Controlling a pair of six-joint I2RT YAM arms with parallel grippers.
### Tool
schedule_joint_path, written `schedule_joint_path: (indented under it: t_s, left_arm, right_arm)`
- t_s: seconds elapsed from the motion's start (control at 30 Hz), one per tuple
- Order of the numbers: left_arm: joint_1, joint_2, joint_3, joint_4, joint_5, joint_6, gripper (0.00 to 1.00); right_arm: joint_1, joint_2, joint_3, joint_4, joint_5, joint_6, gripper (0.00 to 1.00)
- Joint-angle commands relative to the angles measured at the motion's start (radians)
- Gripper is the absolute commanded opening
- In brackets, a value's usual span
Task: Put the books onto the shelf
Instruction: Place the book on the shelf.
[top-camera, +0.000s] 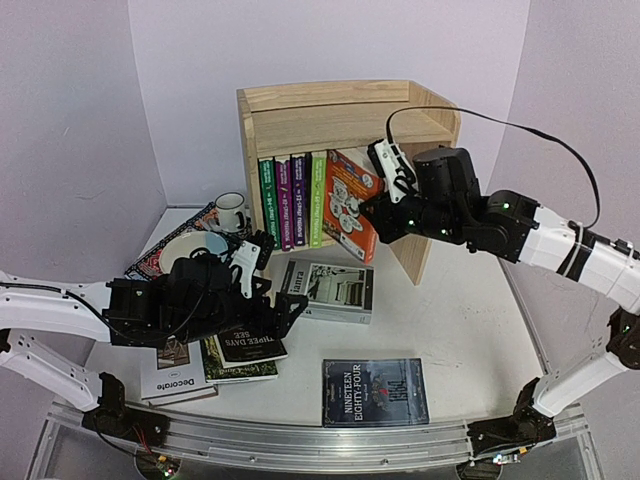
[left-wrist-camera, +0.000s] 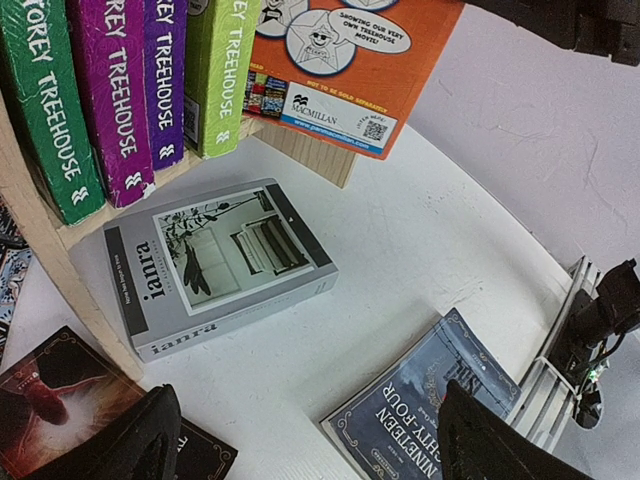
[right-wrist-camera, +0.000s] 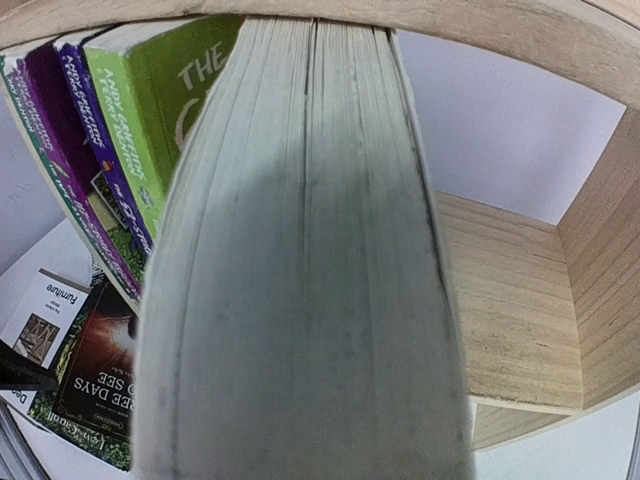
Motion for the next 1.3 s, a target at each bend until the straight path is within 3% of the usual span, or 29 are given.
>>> schedule_joint_path:
  t_s: [0.0, 0.8, 1.07, 1.27]
  left_arm:
    - [0.005, -0.03, 0.009, -0.002, 0.006, -0.007, 0.9]
    - [0.006, -0.039, -0.007, 0.003, 0.025, -0.037, 0.9]
    - [0.006, -0.021, -0.002, 0.009, 0.044, -0.047, 0.9]
    - [0.005, -0.014, -0.001, 0.014, 0.05, -0.049, 0.9]
  right_arm:
    - [0.0, 0.038, 0.094, 0.068, 0.041, 0.017, 0.0]
    - [-0.001, 0.245, 0.299, 0.09, 0.135, 0.06, 0.0]
    - [-0.001, 0.274, 0.326, 0.116, 0.104, 0.09, 0.01]
    - [-0.001, 0.265, 0.323, 0.12, 0.042, 0.151, 0.08]
